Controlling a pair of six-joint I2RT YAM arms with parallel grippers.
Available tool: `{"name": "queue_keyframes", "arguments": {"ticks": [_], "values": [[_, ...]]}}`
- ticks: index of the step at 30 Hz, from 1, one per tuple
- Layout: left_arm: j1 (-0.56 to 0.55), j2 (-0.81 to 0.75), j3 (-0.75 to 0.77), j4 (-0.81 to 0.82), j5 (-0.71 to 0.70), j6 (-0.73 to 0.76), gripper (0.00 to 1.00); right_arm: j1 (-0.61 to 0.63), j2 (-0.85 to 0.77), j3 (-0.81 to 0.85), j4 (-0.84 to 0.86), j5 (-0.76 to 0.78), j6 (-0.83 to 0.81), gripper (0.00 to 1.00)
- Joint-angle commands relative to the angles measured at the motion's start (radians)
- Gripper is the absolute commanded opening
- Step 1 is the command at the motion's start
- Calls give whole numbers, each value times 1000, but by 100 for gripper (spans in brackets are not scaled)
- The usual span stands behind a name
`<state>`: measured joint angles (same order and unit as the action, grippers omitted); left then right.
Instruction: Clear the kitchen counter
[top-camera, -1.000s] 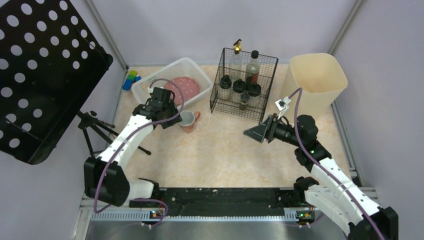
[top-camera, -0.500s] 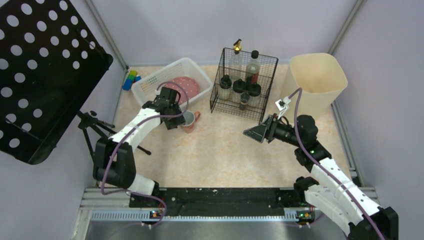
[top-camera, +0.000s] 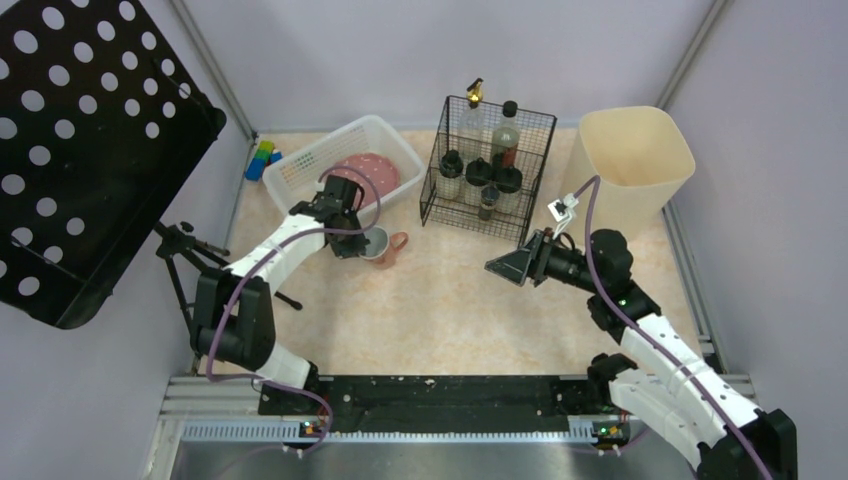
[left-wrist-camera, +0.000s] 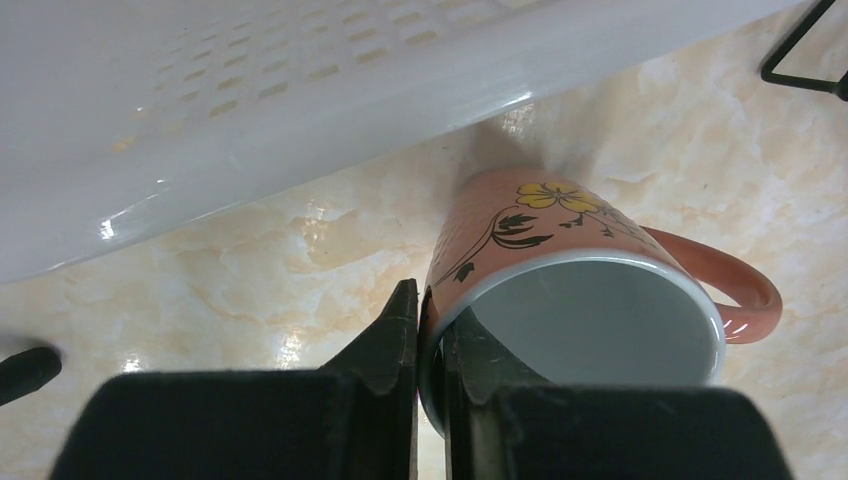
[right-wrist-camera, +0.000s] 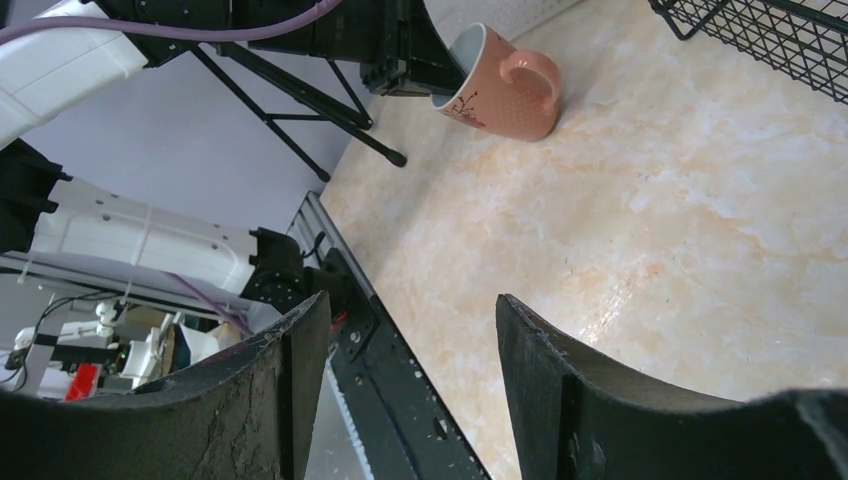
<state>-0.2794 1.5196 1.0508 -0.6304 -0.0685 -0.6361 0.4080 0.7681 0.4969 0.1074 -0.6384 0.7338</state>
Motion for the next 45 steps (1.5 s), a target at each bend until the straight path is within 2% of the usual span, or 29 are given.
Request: {"name": "queue_keyframes", "arguments": {"ticks": [1, 9, 15, 18, 24, 31, 38, 45], "values": [[-2, -33, 47, 19, 4, 28, 0, 16, -1, -6, 44, 12, -13, 61], [-3, -200, 159, -46, -3, 88, 0, 23, 0, -10, 58, 20, -9, 61], [-1, -210, 326, -118, -119, 132, 0, 38, 16, -9, 82, 21, 1, 61], [0, -172, 438, -159, -200, 163, 0, 41, 12, -9, 80, 21, -1, 61], [42, -50, 550, -196, -308, 177, 0, 42, 6, -20, 98, 19, 4, 61], [119, 85, 616, -212, -294, 177, 0, 43, 8, -27, 110, 3, 4, 61], [180, 152, 649, -216, -308, 187, 0, 44, -2, -46, 127, 0, 5, 61], [235, 216, 652, -223, -256, 163, 0, 46, 16, -55, 160, -13, 22, 61]]}}
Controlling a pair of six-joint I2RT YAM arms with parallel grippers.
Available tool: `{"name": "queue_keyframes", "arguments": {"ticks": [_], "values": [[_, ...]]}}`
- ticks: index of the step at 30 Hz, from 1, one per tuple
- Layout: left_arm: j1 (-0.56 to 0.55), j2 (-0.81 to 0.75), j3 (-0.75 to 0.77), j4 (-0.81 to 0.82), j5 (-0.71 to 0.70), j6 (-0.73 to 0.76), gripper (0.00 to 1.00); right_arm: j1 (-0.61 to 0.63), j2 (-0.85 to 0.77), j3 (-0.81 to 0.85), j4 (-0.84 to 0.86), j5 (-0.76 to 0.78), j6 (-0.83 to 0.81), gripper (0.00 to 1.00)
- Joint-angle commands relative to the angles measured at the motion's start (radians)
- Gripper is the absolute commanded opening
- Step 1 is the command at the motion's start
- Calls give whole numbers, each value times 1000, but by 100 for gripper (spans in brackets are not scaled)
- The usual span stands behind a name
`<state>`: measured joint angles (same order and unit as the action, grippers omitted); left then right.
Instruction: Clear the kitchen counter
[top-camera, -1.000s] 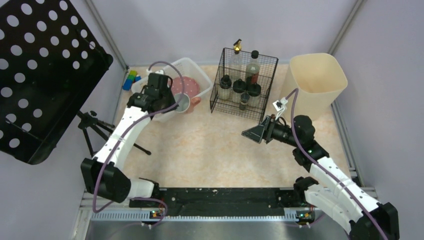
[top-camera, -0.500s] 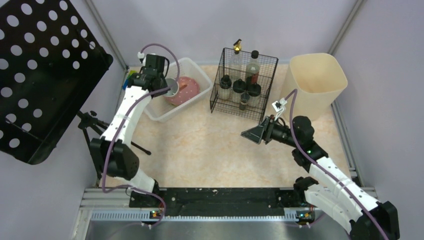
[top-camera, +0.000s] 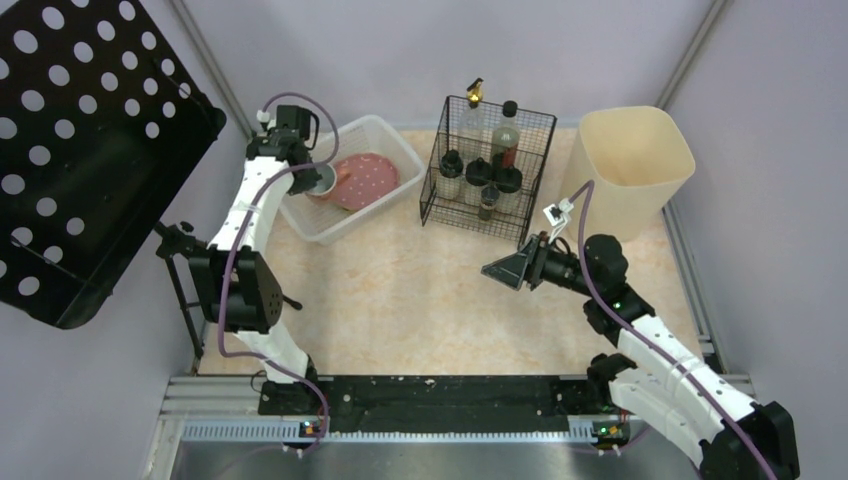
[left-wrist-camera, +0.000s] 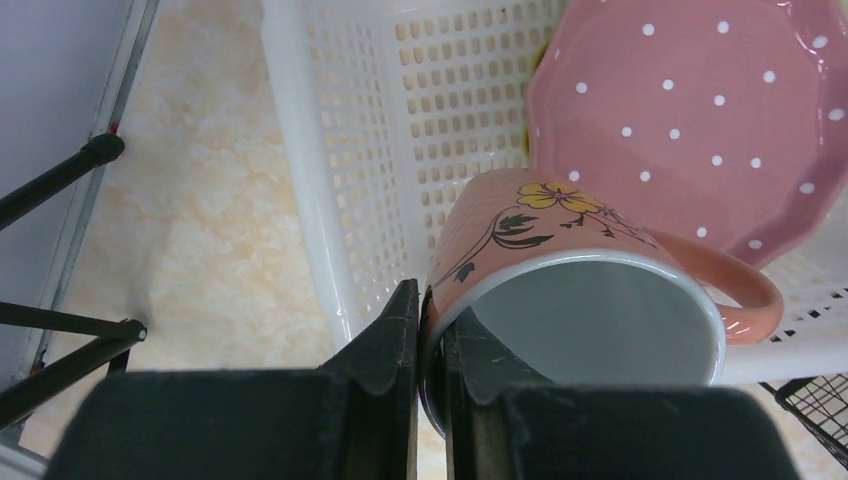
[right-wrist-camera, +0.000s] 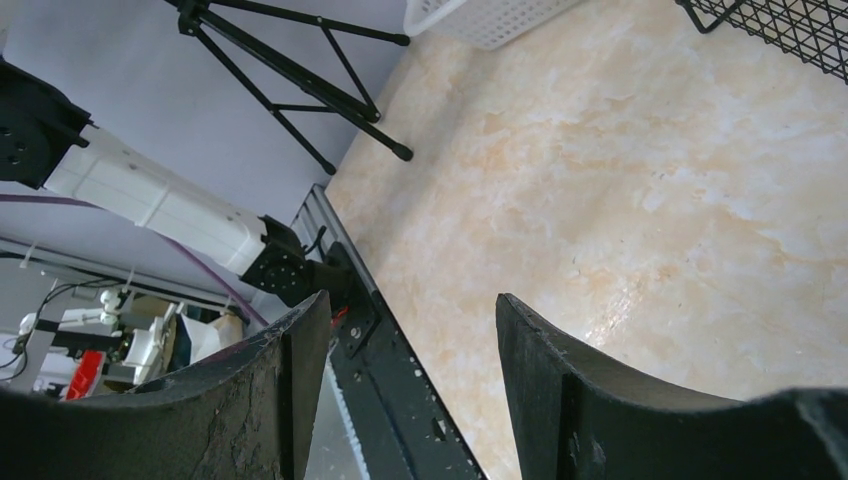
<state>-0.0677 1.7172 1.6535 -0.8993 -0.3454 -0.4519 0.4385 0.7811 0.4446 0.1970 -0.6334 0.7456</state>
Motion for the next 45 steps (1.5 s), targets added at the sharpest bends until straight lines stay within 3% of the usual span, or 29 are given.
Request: {"name": "queue_keyframes", "arguments": {"ticks": [1, 14, 36, 38, 42, 45], "values": [[30, 27, 49, 45, 31, -23, 0, 16, 2, -3, 73, -18, 10, 61], [61, 123, 11, 56, 67, -38, 0, 17, 4, -3, 69, -17, -2, 61], [117, 117, -75, 33, 86, -41, 0, 17, -18, -40, 107, -26, 27, 61], [116, 134, -76, 29, 93, -47, 5, 17, -24, -40, 96, -25, 25, 61], [118, 156, -76, 9, 114, -57, 31, 17, -35, -41, 87, -22, 23, 61], [117, 163, -74, -9, 124, -63, 39, 17, -33, -38, 90, -21, 25, 61]]}}
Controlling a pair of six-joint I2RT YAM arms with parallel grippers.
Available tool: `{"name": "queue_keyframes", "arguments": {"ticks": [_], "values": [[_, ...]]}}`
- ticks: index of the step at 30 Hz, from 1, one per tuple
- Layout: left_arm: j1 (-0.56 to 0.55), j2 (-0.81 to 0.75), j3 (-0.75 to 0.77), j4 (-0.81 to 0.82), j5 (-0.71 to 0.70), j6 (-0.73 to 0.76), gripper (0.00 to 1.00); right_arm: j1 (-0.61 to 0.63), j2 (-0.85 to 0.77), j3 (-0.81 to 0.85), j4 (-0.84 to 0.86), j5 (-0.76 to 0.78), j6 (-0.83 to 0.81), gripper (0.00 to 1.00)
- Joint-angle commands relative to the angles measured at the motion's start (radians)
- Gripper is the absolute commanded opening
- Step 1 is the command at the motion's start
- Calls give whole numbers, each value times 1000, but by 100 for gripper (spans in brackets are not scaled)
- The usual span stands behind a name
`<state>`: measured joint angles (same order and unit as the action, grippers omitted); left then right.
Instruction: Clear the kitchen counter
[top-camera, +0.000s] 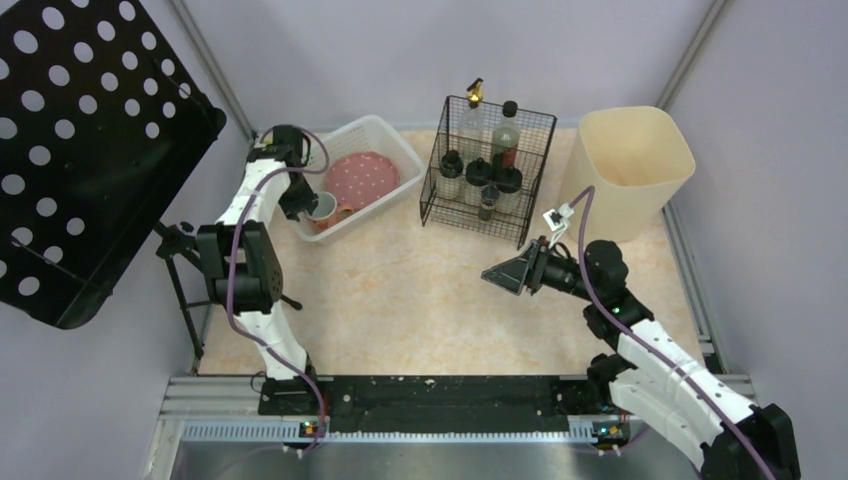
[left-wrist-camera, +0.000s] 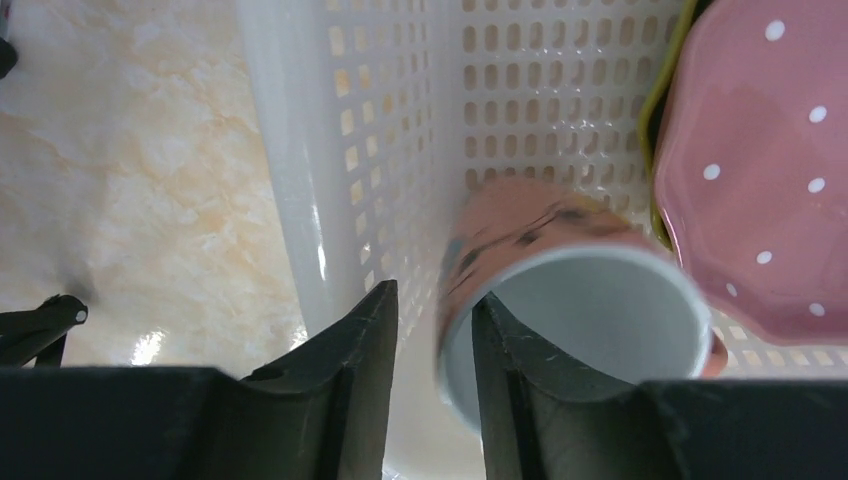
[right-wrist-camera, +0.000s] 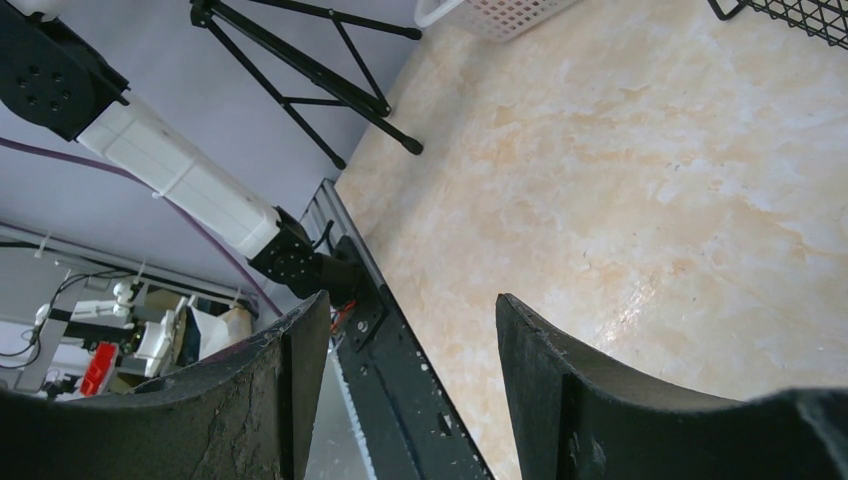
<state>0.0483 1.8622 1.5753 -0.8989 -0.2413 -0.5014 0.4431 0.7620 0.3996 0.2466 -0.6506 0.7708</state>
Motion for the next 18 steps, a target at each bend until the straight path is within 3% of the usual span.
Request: {"name": "queue_keyframes", "arguments": {"ticks": [1, 15, 18], "values": [[2, 16, 2, -9, 17, -14, 41, 14, -12, 7, 39, -6, 0, 61], [0, -126, 4, -34, 79, -8, 50, 14, -9, 24, 28, -3, 4, 62], [-14, -163, 3, -39, 121, -1, 54, 13, 3, 43, 13, -2, -13, 71]]}}
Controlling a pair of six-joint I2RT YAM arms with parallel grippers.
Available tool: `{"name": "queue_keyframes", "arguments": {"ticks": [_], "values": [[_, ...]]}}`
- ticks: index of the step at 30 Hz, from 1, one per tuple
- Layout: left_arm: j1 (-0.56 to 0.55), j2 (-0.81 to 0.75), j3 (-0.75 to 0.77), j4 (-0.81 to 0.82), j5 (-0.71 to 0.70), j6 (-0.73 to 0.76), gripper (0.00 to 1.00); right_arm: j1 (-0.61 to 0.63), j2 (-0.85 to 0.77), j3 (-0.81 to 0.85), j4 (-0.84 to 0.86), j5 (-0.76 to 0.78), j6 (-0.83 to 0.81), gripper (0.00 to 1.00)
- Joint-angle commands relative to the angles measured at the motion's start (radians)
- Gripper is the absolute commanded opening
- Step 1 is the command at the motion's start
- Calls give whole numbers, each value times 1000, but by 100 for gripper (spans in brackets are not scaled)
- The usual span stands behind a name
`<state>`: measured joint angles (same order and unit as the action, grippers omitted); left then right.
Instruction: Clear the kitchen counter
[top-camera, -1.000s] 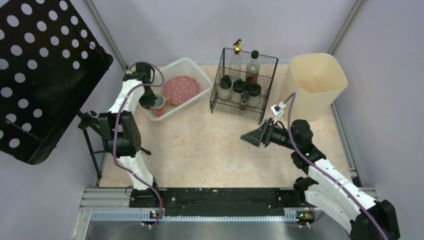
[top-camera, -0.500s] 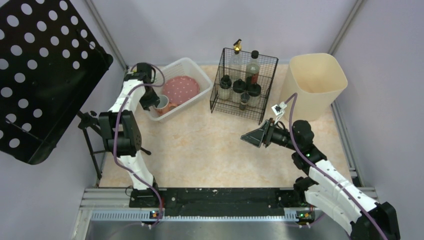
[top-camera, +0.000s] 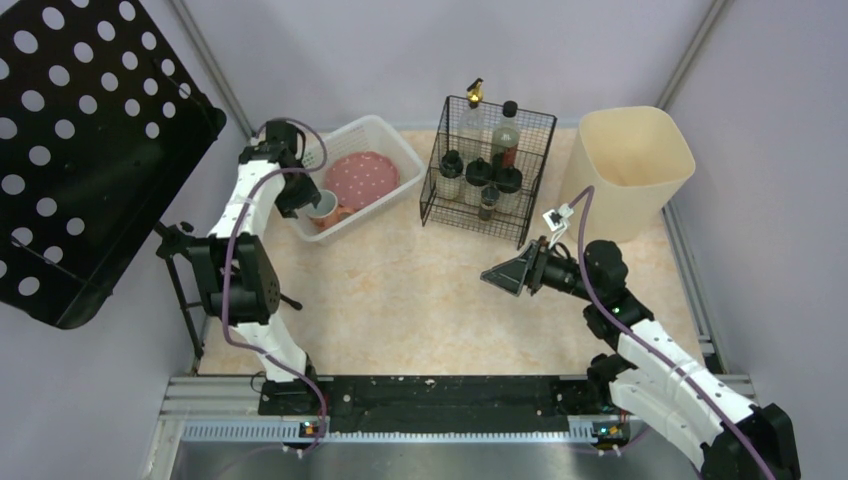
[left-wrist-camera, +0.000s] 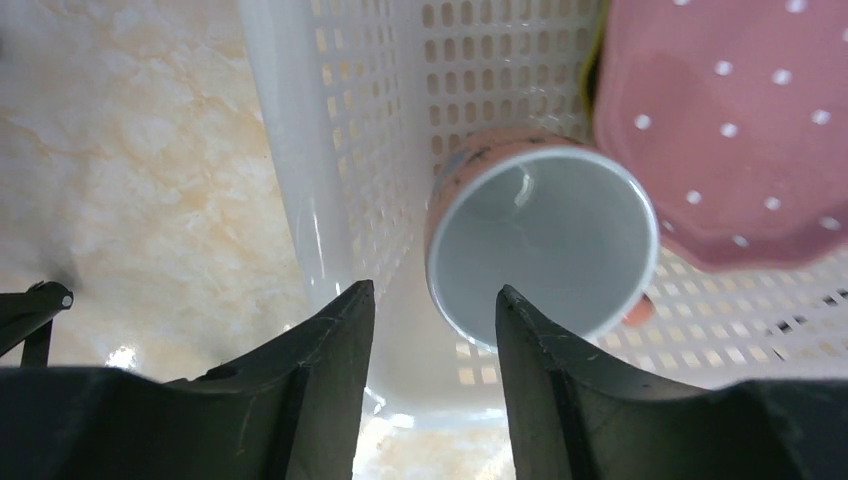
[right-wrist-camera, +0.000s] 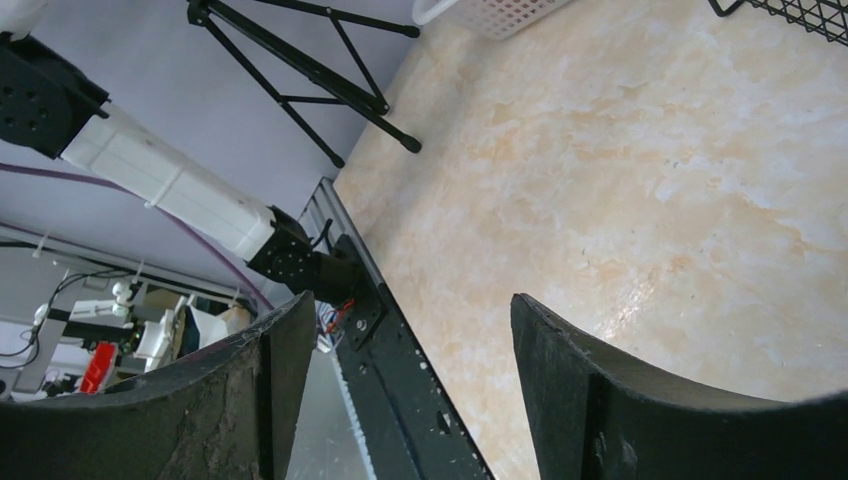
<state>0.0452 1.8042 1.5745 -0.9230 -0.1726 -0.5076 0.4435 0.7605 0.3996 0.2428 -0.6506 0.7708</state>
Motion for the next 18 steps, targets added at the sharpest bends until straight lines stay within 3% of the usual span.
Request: {"name": "queue_keyframes", "arguments": {"ticks": [1, 8, 11, 18], "values": [[-17, -117, 1, -16, 57, 5, 54, 14, 8, 53, 8, 0, -19, 74], [-105, -168, -40, 1, 99, 21, 55, 14, 13, 105, -50, 27, -56, 77], [-156, -197, -55, 11, 96, 32, 56, 14, 15, 124, -78, 35, -71, 99], [-277, -289, -61, 42, 148, 39, 62, 14, 43, 193, -180, 105, -103, 99]]}}
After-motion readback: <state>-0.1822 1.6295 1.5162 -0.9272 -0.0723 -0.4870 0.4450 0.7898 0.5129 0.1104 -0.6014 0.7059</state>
